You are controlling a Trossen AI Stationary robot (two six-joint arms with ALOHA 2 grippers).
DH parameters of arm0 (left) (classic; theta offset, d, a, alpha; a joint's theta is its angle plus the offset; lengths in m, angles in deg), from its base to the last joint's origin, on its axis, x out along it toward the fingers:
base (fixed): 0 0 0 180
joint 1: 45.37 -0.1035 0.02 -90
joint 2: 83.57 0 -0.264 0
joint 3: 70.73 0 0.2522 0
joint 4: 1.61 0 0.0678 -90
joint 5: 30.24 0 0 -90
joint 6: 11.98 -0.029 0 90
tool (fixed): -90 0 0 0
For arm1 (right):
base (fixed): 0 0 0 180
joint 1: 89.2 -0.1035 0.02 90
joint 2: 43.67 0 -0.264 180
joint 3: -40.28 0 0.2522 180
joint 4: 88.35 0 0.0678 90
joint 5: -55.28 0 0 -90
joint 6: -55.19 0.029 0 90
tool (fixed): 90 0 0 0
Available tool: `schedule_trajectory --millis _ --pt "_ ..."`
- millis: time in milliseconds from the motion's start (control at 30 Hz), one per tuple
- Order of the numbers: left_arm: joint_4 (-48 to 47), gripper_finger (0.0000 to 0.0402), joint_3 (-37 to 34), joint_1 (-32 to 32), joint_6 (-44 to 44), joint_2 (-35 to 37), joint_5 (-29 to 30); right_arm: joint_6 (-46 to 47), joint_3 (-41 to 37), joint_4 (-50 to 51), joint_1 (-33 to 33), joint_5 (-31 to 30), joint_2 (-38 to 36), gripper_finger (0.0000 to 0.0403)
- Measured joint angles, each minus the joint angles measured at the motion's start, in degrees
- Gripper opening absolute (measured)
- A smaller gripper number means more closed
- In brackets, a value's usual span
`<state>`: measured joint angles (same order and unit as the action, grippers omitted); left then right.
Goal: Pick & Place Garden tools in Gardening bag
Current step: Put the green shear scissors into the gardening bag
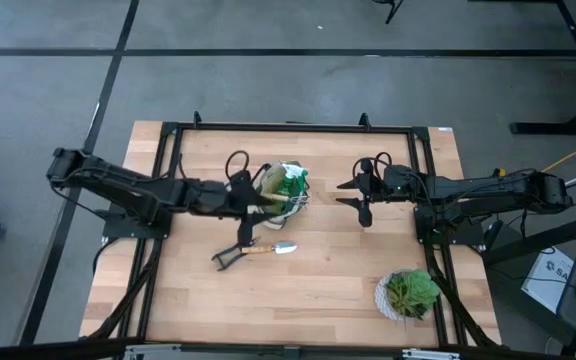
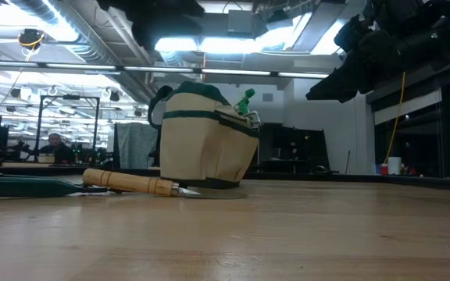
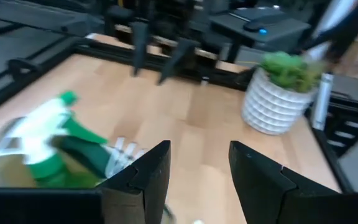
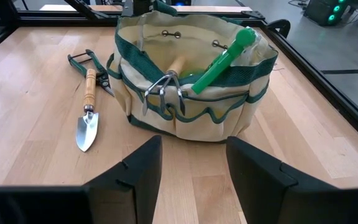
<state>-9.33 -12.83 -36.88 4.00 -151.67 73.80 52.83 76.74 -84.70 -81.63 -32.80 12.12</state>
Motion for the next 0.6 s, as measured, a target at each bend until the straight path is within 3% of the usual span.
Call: schedule_trajectory --millis 133,333,600 --pt "0.11 0.0155 0.00 4.13 0.63 0.02 0.16 0.00 0.00 0.00 -0.02 0.01 0.00 0.0181" --pt "0.15 0.0151 0.00 10.63 4.69 -0.09 5.76 0.00 0.00 0.00 0.00 0.04 0.00 0.0181" --pt "-0.13 0.0149 0.00 17.30 11.13 -3.75 8.97 0.01 0.01 0.00 0.00 0.06 0.00 0.0181"
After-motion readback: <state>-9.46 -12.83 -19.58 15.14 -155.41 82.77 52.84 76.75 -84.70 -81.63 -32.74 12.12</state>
